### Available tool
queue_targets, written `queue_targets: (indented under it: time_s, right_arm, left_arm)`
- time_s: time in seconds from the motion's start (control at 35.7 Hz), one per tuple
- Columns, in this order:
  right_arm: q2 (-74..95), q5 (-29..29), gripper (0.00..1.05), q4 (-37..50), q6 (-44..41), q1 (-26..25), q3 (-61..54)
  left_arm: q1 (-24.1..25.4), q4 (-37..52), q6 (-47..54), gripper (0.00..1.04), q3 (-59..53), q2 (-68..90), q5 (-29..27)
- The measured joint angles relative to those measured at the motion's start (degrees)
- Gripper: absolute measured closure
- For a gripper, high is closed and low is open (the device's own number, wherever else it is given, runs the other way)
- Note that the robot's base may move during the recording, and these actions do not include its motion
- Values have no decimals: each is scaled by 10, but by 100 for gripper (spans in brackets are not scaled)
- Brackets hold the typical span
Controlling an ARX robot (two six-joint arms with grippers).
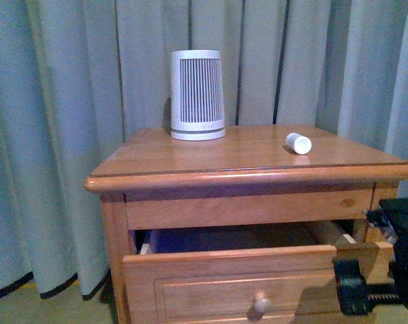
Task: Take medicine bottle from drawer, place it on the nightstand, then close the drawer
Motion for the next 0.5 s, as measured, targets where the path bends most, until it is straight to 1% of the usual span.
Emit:
queue_targets:
  time_s: [0.25, 0.5]
  right_arm:
    - [32, 0, 7, -71, -6, -20, 122]
    - [21, 0, 7, -76, -10, -14, 115]
  left_arm:
    - [0, 0, 0, 7, 0, 0, 0]
    - [0, 0, 0, 7, 0, 0, 0]
